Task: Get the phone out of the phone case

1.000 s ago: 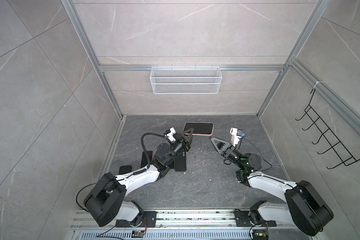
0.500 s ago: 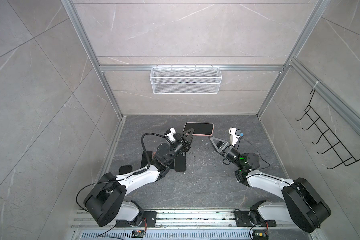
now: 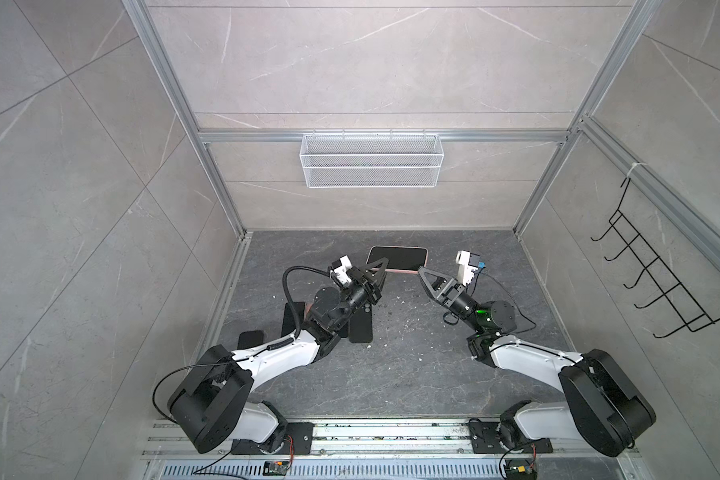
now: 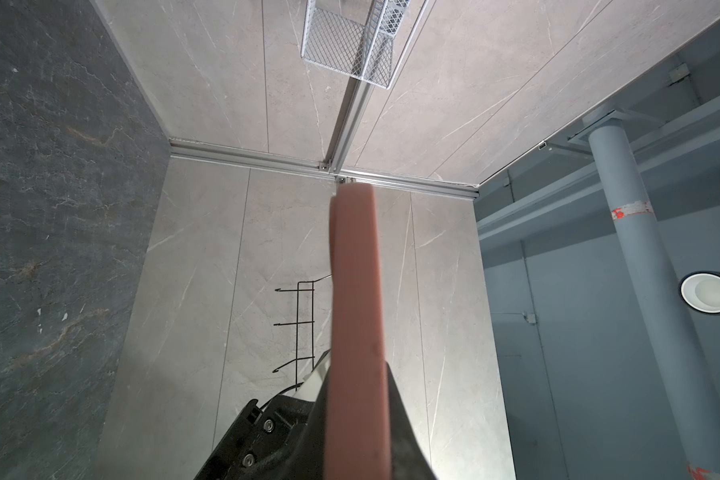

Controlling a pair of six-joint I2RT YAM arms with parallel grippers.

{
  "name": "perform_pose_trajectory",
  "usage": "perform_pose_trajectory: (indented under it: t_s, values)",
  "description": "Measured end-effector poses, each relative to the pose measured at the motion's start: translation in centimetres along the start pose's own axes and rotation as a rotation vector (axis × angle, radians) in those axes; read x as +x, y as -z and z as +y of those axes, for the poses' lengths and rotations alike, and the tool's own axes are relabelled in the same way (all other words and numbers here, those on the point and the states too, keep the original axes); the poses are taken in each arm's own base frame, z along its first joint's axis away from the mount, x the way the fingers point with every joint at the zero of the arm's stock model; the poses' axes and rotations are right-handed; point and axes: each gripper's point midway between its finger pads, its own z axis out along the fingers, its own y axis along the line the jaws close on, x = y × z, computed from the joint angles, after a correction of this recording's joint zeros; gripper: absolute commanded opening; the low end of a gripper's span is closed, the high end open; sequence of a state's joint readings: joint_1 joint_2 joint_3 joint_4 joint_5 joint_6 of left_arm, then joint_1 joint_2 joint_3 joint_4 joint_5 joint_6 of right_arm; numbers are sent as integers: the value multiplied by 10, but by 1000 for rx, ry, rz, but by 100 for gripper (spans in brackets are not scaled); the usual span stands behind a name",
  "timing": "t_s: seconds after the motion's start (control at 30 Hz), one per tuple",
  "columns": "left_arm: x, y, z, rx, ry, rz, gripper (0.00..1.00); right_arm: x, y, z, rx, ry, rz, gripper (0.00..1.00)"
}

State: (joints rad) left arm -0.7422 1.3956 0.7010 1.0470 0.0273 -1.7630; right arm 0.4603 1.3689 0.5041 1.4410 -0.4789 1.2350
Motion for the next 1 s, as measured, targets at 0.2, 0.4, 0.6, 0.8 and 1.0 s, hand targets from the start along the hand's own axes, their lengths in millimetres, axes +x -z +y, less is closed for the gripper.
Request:
perform_pose_trajectory:
  t_s: [0.2,0.4,0.6,0.8,1.0]
  values:
    - [-5,0,-1,7,-28,-25,0,1,0,-2,6,-23,2,6]
    - [-5,0,-1,8,-32,-26,0,1,0,-2,7,-23,2,0]
    - [-5,0,1,-2,-16,-26,0,2,2,-4,12,17,4,0]
    - [-1,0,12,-61,-3,-22,0,9,14,-10,33,147,13,0]
    - [3,-6,3,-76,-2,-18,0,5,14,-7,8,304,-3,0]
